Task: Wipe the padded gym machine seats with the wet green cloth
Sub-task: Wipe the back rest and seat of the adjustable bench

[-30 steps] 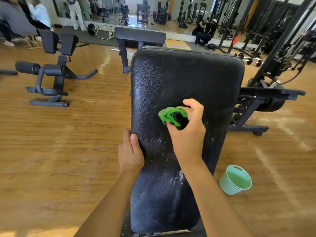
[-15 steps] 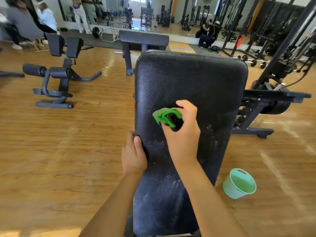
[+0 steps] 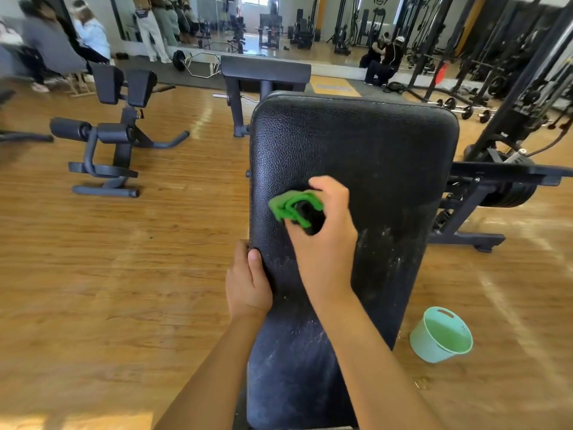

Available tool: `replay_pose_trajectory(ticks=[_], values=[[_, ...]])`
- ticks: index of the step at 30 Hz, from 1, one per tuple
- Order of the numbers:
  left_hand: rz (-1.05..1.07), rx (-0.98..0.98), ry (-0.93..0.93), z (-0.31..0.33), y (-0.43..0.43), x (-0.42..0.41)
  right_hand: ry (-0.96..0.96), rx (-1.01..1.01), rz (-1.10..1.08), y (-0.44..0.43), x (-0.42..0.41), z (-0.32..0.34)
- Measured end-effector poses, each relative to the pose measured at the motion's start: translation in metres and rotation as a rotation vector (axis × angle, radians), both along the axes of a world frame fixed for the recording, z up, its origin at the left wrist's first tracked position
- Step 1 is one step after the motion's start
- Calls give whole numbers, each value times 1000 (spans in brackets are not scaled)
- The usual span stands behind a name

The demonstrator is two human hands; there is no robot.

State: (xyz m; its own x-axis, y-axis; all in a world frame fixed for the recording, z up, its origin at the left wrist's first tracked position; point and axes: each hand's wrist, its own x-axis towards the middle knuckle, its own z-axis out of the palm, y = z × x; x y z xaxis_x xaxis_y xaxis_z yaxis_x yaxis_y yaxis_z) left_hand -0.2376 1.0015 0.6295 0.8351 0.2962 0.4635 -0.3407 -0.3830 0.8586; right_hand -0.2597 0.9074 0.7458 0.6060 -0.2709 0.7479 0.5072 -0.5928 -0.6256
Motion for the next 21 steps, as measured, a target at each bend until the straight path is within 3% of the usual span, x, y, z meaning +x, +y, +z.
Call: replay_pose_trajectory(ticks=[4,10,21], values=[[-1,-10,-2,-1,-1,1,-75,17,-65,2,12,13],[-23,18,-7,-3,1,4,38,-98,103,13,0,-20],[-12,-7,-4,1,-1,0,-107,217,-259,-88,9,47]])
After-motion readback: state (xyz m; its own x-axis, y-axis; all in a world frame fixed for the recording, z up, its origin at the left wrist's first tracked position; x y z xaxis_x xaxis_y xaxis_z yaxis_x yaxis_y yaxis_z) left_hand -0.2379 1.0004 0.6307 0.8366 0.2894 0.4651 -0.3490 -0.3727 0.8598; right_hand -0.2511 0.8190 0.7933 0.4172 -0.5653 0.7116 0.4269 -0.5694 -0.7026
